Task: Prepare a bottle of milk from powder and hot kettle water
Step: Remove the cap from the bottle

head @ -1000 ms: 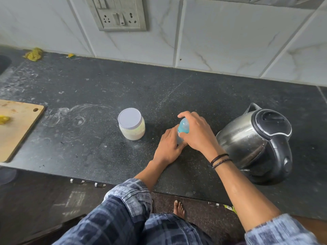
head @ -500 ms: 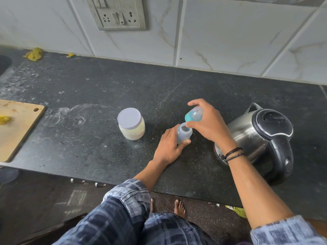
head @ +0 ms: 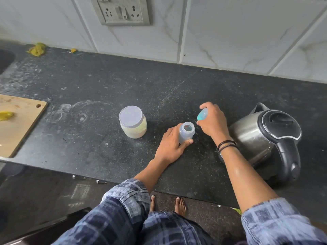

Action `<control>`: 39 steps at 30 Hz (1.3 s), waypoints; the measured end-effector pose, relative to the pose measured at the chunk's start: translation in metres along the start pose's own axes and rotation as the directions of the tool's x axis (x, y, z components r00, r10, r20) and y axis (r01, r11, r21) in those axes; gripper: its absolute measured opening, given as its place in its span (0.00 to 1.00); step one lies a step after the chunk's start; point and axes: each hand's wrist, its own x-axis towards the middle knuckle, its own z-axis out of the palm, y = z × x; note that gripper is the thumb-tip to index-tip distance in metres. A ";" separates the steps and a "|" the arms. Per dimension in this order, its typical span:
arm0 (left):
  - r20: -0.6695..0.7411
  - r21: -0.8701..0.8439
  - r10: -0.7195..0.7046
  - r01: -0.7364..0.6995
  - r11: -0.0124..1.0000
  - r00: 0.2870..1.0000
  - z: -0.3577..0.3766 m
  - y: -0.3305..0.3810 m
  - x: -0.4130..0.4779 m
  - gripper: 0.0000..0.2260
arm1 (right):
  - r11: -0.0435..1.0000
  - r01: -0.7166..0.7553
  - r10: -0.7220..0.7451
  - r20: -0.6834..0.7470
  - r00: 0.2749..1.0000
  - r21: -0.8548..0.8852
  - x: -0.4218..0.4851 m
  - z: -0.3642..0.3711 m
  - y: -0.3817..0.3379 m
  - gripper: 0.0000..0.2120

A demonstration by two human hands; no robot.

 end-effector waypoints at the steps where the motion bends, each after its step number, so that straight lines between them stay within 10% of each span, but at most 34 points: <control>1: -0.001 -0.002 -0.001 0.001 1.000 1.000 0.000 0.000 0.000 0.28 | 1.000 -0.009 0.009 0.014 1.000 -0.006 0.000 0.004 0.002 0.24; 25: -0.020 -0.027 -0.003 0.003 1.000 1.000 0.001 -0.002 0.001 0.29 | 0.998 -0.018 0.027 0.141 0.990 -0.066 -0.002 0.024 0.011 0.28; 39: -0.004 -0.033 -0.064 0.064 0.997 0.998 0.000 0.000 0.000 0.31 | 0.976 0.192 -0.180 -0.114 0.977 0.106 -0.034 -0.034 -0.013 0.21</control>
